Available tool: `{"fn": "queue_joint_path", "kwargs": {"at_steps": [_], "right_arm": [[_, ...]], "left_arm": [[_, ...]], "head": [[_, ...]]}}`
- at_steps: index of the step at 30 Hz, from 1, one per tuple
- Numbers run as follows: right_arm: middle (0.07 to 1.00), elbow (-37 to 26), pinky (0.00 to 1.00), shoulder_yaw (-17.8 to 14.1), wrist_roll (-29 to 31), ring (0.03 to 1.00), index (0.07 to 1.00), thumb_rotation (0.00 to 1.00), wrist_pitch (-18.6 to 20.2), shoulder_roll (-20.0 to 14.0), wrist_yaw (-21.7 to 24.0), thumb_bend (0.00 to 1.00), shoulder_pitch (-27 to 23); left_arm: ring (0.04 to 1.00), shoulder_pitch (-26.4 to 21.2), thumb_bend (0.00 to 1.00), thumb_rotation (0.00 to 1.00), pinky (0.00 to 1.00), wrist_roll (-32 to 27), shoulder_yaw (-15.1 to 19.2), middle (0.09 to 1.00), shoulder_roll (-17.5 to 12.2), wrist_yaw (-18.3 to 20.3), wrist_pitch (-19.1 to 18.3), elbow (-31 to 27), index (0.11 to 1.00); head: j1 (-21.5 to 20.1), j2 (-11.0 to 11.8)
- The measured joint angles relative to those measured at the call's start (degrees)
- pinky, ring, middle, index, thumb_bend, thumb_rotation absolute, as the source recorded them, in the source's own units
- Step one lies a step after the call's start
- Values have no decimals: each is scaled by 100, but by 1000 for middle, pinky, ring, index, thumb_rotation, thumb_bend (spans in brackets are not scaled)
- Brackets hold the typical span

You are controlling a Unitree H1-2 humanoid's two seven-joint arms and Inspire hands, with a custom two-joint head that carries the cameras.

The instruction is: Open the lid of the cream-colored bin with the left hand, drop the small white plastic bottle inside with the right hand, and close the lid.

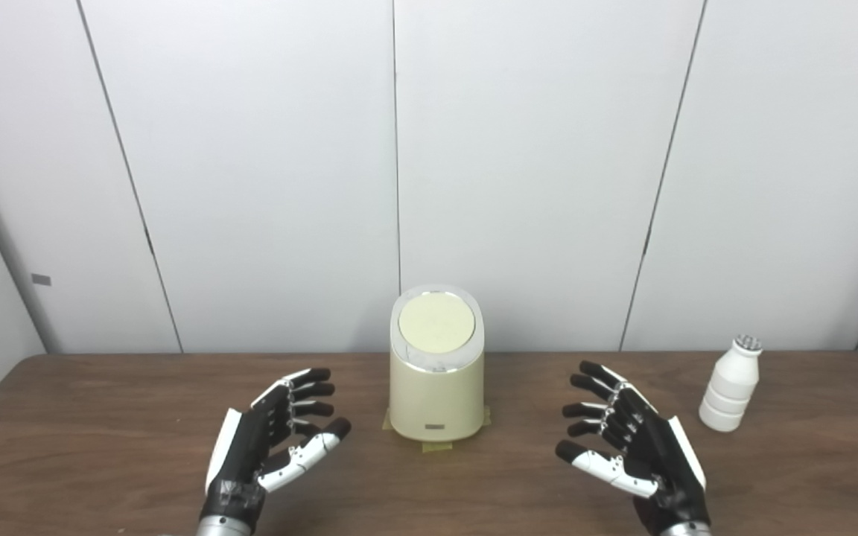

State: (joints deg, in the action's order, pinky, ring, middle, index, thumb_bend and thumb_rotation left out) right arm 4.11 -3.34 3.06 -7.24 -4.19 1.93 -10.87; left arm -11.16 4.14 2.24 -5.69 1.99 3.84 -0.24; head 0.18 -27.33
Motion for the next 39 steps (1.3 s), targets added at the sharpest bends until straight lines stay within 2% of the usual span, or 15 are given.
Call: {"fn": "queue_joint_path", "kwargs": {"at_steps": [5, 7, 11, 13, 16, 21, 26, 29, 32, 36, 39], "right_arm": [[782, 40, 524, 8, 5, 620, 793, 218, -18, 58, 4, 836, -49], [784, 128, 520, 8, 12, 618, 792, 215, -57, 60, 8, 839, -98], [776, 207, 519, 7, 15, 613, 790, 205, -102, 71, 8, 834, -133], [777, 208, 513, 11, 18, 613, 790, 203, -104, 84, 10, 834, -133], [784, 204, 521, 13, 19, 619, 791, 201, -105, 96, 10, 837, -133], [778, 201, 523, 17, 5, 613, 788, 194, -107, 95, 6, 824, -134], [777, 198, 507, 21, 0, 601, 792, 188, -114, 97, 8, 817, -133], [773, 200, 506, 21, 5, 599, 791, 191, -133, 104, 8, 823, -135], [777, 203, 520, 22, 6, 607, 792, 203, -145, 110, 9, 826, -135], [779, 208, 527, 24, 17, 608, 794, 204, -214, 108, 23, 826, -135], [778, 205, 509, 23, 14, 604, 797, 208, -216, 103, 22, 830, -135]], "left_arm": [[798, -29, 726, 395, 650, 27, -2, 848, 205, -144, -12, -29, 891], [805, -131, 731, 392, 666, 132, 35, 848, 229, -259, -51, -28, 890], [828, -591, 750, 401, 733, 379, 107, 856, 156, -475, -132, -21, 886], [844, -889, 768, 386, 754, 408, 99, 868, 90, -479, -244, 12, 890], [896, -1343, 766, 358, 840, 444, 43, 895, 32, -442, -439, 59, 910], [962, -1886, 822, 381, 922, 736, -201, 934, -74, -388, -823, 323, 935], [974, -2337, 886, 339, 906, 1176, -443, 952, -195, -400, -1122, 655, 953], [978, -2577, 901, 351, 911, 1458, -562, 964, -224, -479, -1170, 832, 968], [963, -2779, 920, 357, 866, 1902, -820, 972, -269, -599, -1179, 1070, 980], [999, -3002, 918, 319, 987, 2545, -1231, 999, -377, -659, -1184, 1454, 998], [1000, -3063, 916, 313, 999, 2900, -1424, 1000, -390, -711, -1205, 1574, 1000]], "head": [[0, 70], [0, 79], [9, 97], [18, 114], [26, 132], [18, 132], [-17, 141], [-26, 132], [-44, 132], [-79, 114], [-79, 114]]}}
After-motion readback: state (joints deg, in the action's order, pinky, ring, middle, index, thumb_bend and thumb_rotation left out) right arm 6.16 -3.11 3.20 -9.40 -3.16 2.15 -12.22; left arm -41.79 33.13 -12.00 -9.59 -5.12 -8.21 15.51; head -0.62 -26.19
